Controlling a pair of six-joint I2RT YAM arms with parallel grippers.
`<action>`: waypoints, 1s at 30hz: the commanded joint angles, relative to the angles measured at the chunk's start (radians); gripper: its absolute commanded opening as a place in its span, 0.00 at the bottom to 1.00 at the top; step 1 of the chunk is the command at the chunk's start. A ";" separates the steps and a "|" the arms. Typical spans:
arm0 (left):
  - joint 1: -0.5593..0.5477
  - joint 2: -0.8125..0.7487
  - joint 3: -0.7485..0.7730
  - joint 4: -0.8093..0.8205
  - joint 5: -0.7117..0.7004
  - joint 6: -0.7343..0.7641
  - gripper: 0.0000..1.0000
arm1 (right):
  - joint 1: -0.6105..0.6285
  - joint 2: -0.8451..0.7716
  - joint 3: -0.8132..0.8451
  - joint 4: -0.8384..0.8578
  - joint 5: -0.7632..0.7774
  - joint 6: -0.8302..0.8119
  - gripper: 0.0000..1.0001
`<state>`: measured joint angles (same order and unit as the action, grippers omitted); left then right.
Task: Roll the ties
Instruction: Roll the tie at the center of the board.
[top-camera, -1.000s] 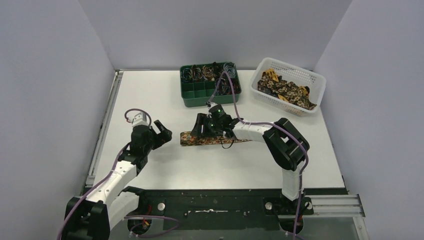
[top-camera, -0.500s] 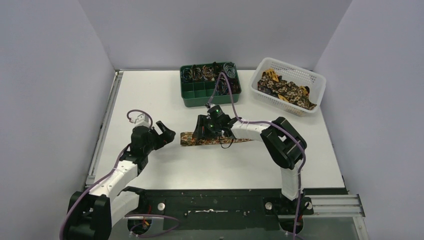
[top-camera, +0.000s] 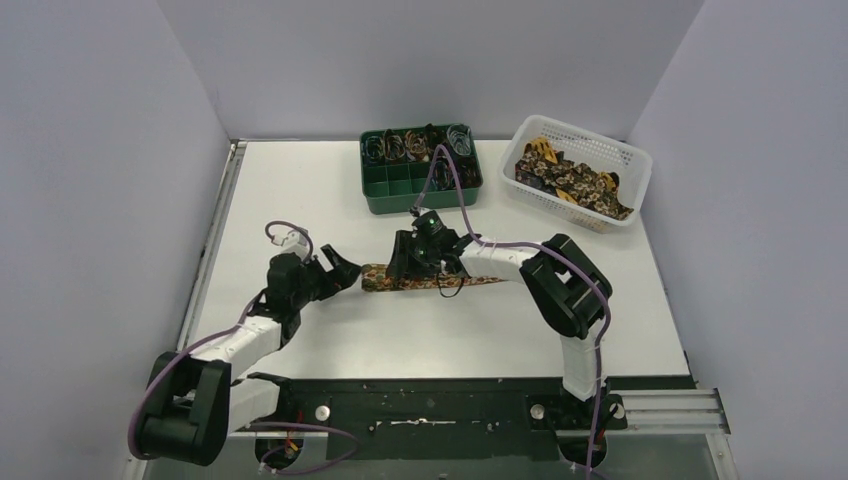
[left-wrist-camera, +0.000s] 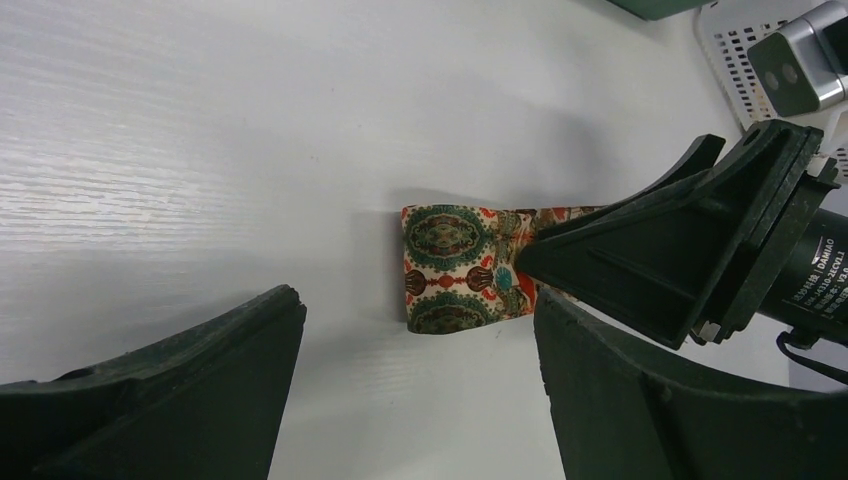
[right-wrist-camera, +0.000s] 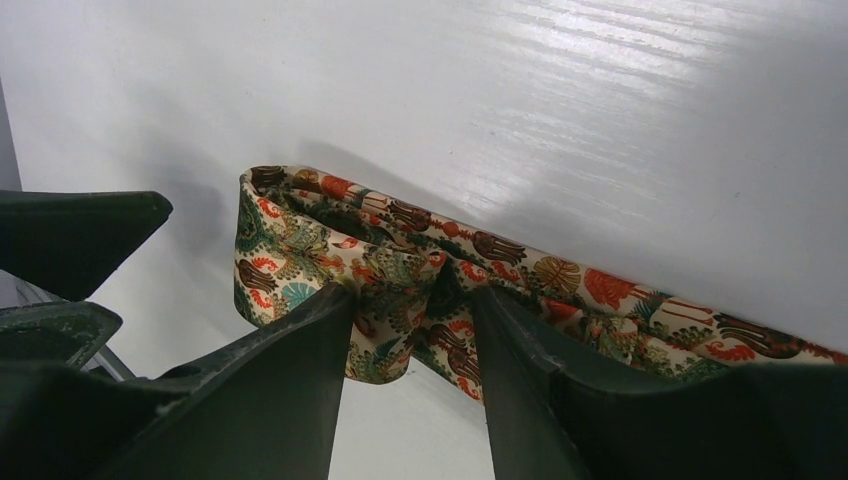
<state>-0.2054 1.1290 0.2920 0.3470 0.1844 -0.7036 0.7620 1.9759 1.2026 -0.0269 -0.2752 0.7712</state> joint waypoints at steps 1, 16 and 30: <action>0.006 0.053 -0.002 0.161 0.075 -0.021 0.82 | 0.015 -0.020 0.026 -0.082 0.071 -0.030 0.48; 0.012 0.264 0.027 0.294 0.230 0.027 0.74 | 0.039 -0.024 0.071 -0.124 0.108 -0.083 0.44; 0.014 0.418 0.099 0.303 0.365 0.024 0.66 | 0.041 -0.015 0.089 -0.155 0.136 -0.094 0.42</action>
<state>-0.1989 1.5055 0.3531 0.6186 0.4824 -0.6952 0.7937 1.9747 1.2572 -0.1448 -0.1837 0.7021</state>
